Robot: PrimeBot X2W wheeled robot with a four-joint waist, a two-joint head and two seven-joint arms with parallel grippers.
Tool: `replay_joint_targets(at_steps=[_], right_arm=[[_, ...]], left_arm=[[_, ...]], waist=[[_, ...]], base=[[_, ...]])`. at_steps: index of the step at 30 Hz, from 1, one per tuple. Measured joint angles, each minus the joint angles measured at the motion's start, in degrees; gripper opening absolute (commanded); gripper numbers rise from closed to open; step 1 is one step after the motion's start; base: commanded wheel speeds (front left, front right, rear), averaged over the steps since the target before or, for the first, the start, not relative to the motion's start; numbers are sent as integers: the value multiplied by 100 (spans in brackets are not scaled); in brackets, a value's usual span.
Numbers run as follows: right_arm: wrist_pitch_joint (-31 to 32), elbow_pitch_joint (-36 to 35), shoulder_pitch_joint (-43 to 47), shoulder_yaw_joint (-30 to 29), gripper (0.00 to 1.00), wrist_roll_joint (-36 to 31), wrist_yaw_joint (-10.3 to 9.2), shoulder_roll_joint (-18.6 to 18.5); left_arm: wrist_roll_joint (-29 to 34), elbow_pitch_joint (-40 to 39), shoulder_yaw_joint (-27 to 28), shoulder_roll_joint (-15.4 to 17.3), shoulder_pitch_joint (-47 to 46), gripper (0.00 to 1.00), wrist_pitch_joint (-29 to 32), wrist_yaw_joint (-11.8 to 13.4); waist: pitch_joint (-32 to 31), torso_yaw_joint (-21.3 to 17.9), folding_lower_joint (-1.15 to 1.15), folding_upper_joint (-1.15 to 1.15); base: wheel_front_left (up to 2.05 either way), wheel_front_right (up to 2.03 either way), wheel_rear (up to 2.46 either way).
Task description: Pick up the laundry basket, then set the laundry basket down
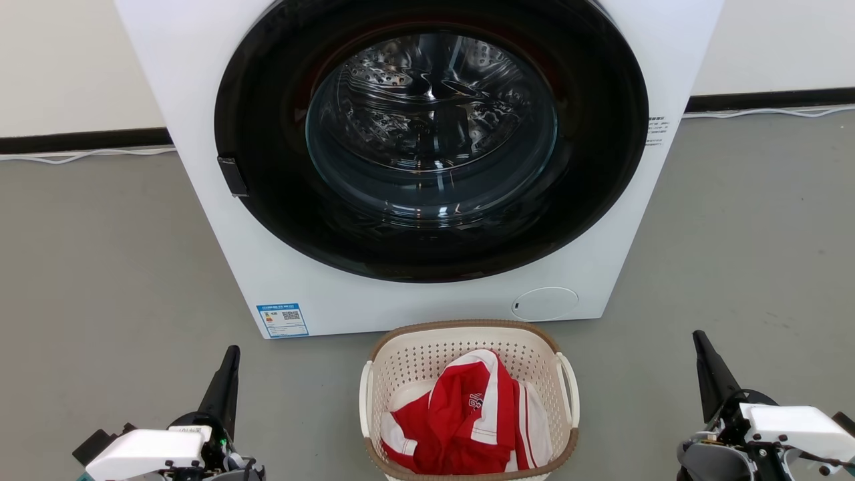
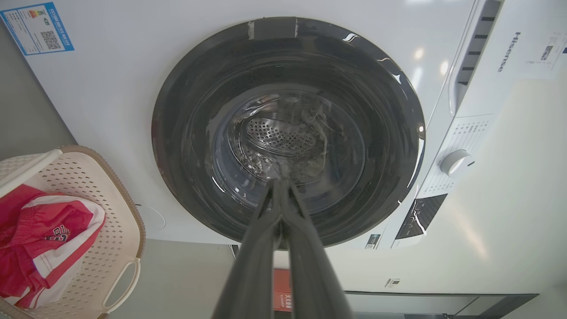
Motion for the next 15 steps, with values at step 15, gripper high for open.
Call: replay_joint_targets(at_steps=[15], right_arm=[[0,0,0,0,0,0,0,0]], left_arm=[[0,0,0,0,0,0,0,0]], waist=[[0,0,0,0]], base=[[0,0,0]])
